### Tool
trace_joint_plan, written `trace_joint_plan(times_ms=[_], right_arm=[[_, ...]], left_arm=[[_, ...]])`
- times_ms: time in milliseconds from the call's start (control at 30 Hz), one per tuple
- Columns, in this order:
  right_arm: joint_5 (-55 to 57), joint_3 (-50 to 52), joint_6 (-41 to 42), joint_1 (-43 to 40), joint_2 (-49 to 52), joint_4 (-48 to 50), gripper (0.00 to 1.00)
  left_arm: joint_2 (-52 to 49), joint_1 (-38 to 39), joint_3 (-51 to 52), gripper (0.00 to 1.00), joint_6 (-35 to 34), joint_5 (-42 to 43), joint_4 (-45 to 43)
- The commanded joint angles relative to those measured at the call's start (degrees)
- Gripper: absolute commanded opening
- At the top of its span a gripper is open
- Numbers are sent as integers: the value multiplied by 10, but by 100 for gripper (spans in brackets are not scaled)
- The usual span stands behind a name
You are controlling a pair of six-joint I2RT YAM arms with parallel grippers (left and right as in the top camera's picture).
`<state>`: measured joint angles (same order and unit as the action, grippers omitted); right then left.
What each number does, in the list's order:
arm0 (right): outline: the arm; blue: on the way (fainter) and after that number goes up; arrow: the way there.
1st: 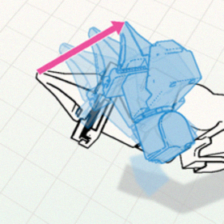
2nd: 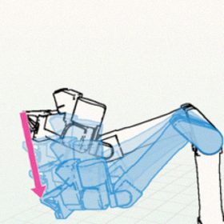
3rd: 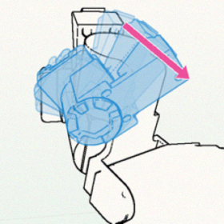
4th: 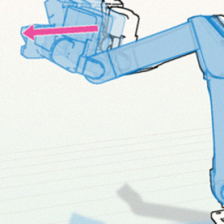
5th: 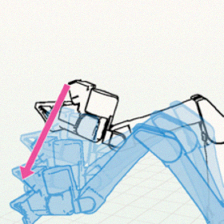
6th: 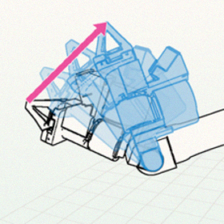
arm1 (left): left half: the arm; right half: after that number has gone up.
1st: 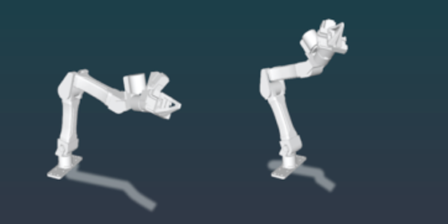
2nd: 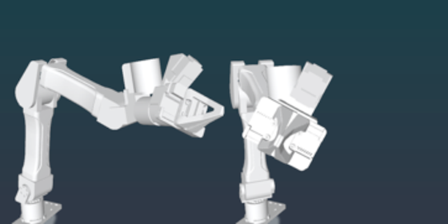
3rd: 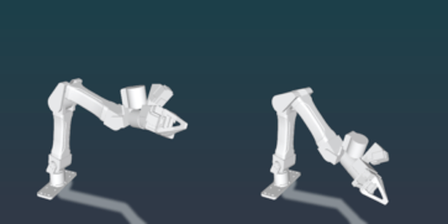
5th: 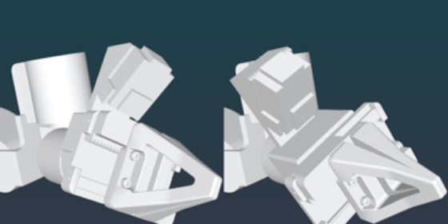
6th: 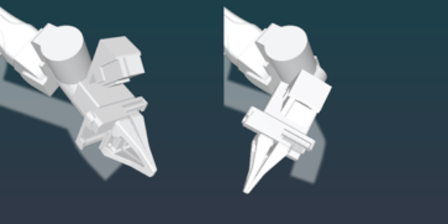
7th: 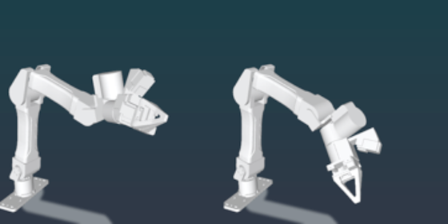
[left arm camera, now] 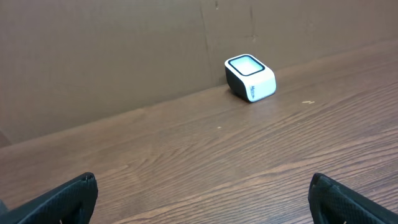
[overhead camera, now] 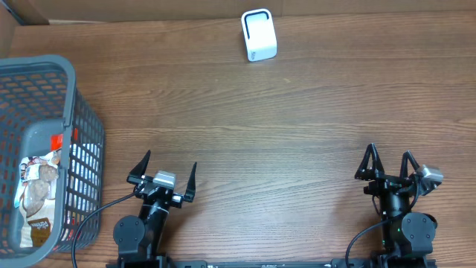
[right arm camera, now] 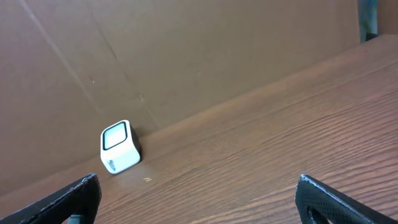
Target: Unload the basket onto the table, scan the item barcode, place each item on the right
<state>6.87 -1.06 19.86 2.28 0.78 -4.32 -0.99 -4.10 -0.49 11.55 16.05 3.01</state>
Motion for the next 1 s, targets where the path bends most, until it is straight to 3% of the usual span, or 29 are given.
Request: trace_joint_plan(times_ms=[0, 967], right_arm=[[4, 6, -2, 3, -6, 3, 100], [8, 6, -2, 3, -6, 3, 100]], left_arm=[[7, 5, 2, 100, -4, 1, -1], [7, 5, 2, 100, 2, 0, -2]])
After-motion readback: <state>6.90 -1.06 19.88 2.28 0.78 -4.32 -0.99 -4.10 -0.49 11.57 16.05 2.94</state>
